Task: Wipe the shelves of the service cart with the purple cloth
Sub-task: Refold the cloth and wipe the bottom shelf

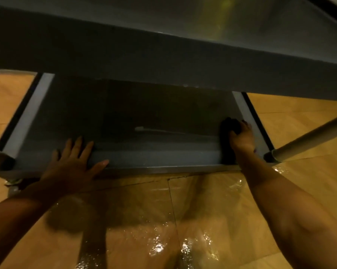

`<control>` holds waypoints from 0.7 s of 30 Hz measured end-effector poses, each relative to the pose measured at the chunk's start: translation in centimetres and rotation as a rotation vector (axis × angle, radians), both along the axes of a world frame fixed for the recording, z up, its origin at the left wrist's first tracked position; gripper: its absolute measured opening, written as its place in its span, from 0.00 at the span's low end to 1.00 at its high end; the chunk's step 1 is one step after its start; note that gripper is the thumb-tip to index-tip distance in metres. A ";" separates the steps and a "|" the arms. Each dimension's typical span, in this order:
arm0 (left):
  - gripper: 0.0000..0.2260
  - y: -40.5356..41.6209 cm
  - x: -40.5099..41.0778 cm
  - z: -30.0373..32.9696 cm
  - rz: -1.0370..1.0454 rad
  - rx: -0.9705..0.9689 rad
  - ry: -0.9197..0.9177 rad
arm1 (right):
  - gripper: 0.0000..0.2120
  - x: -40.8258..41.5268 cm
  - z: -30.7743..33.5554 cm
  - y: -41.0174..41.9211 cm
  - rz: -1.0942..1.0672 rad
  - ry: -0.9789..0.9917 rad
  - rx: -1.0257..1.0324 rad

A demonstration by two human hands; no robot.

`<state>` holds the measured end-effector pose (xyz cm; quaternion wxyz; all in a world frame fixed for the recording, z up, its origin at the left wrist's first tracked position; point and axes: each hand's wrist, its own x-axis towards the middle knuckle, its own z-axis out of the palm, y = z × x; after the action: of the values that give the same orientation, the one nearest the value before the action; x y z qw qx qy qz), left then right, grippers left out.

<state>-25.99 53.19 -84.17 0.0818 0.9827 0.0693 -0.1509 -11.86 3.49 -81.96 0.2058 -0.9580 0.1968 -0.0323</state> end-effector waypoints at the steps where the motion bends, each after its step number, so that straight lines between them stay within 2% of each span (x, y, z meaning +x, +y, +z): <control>1: 0.55 -0.4 0.1 0.3 0.000 -0.005 0.001 | 0.25 0.1 -0.2 1.3 -0.011 -0.041 0.061; 4: 0.48 -1.8 0.0 1.0 0.025 0.019 0.011 | 0.21 -0.9 -0.3 9.8 0.016 -0.095 0.257; 6: 0.44 -2.4 0.0 1.3 0.037 0.027 0.006 | 0.18 -2.6 -0.1 18.3 0.220 -0.108 0.334; 8: 0.41 -2.2 0.2 1.8 0.020 -0.002 0.025 | 0.19 -4.3 -0.2 25.9 0.458 -0.092 0.316; 10: 0.42 -0.5 0.7 2.7 0.034 -0.074 0.066 | 0.23 -4.2 0.6 29.2 0.579 -0.072 0.247; 12: 0.47 2.9 0.7 3.5 0.076 -0.100 0.077 | 0.22 -2.3 1.5 27.0 0.535 -0.053 0.166; 15: 0.58 7.3 -1.4 3.1 0.071 -0.015 0.044 | 0.18 0.8 2.3 18.8 0.246 -0.088 0.003; 18: 0.55 8.2 -3.2 1.1 0.054 0.039 -0.022 | 0.16 2.0 2.1 12.9 0.096 -0.099 0.004; 21: 0.51 8.0 -3.0 0.4 0.069 0.049 -0.051 | 0.18 1.4 0.8 15.2 0.082 -0.074 0.113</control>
<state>-29.02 61.16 -83.80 0.0648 0.9850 0.1046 -0.1211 -10.41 18.65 -81.13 0.2678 -0.9503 0.1515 -0.0480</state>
